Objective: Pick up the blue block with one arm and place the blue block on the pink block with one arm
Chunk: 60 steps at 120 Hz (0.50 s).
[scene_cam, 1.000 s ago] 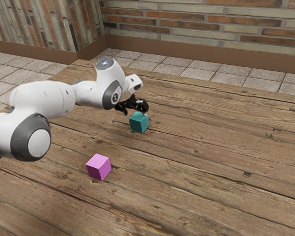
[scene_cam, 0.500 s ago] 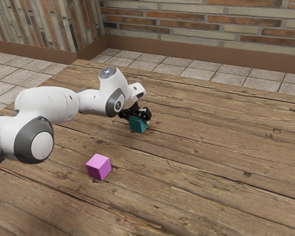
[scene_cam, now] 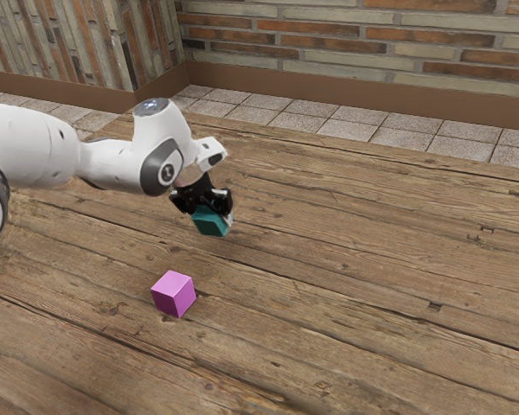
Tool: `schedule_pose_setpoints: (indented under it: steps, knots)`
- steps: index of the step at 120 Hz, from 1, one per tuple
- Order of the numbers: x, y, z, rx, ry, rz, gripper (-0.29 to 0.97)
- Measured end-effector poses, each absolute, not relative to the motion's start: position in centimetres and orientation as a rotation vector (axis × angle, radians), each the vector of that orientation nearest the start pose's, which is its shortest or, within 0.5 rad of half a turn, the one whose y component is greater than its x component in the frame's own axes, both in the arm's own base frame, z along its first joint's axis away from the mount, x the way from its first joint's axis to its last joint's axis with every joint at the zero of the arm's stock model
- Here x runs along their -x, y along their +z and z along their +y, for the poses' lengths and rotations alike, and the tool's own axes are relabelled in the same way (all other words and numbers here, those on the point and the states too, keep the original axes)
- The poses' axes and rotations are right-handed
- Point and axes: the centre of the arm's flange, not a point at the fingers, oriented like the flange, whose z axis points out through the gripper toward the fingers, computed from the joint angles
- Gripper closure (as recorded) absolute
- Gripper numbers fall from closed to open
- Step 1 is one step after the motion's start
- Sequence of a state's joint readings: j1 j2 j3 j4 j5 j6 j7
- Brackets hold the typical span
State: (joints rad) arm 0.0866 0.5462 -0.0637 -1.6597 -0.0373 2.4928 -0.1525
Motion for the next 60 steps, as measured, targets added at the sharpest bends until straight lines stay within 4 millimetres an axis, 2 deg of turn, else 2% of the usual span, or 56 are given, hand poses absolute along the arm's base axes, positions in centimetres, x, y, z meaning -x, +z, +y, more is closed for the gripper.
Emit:
schedule_pose_setpoints:
  steps: [11,23,36,60]
  knots:
    - [-65.0,34.4,1.8,3.159,-0.389,-0.383,0.38]
    - [-61.1,35.2,1.6,3.151,-0.343,-0.436,0.40]
    - [-58.6,36.4,1.5,3.135,-0.338,-0.485,0.44]
    - [-55.6,35.6,1.4,3.118,-0.267,-0.575,0.41]
